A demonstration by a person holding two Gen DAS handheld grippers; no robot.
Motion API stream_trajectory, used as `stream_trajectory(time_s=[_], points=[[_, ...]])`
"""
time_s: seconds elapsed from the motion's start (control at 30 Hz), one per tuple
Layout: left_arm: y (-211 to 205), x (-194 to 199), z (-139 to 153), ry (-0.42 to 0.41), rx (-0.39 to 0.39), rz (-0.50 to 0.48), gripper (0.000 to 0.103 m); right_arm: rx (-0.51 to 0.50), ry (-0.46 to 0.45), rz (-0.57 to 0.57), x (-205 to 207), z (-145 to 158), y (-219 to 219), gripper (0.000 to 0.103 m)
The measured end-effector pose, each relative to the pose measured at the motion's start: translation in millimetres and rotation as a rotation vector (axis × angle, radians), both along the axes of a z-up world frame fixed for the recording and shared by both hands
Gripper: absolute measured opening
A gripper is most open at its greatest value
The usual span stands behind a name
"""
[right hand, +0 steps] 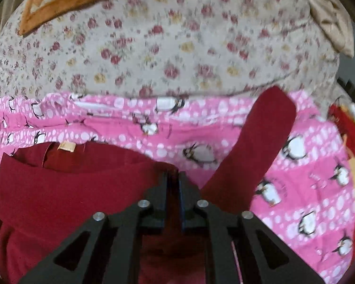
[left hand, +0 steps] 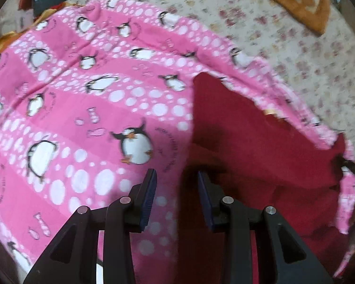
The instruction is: Fold small clothes
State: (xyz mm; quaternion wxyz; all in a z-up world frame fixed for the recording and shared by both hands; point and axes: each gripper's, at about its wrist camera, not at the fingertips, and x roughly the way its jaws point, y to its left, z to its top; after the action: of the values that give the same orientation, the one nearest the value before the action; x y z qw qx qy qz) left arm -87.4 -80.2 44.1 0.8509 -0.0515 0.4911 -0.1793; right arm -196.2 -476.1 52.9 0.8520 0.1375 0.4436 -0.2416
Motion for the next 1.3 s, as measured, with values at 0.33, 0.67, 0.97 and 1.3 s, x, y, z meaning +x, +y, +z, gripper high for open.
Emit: stream_trajectory(time_s=[0.33,0.67,0.97,1.3], points=[[-13.5,26.3,19.2,0.006,-0.081,-0.06,0.025,0.06,-0.013,0.019,-16.6,12.0,2.0,0.062],[-39.5,59.0,-21.7,0.094,-0.003,-0.101,0.003,0.167,-0.039,-0.031,-28.4,4.7,-20.3,0.067],[-7.0,69.6,-11.8,0.105,-0.116,-0.049,0.0,0.228,-0.096,0.106,-9.1,3.9,8.1,0.013],[13.5,76.0,-21.7,0.105,-0.085,0.036,0.0,0.158,-0.002,0.103,0.6,-11.0,6.4,0.014]])
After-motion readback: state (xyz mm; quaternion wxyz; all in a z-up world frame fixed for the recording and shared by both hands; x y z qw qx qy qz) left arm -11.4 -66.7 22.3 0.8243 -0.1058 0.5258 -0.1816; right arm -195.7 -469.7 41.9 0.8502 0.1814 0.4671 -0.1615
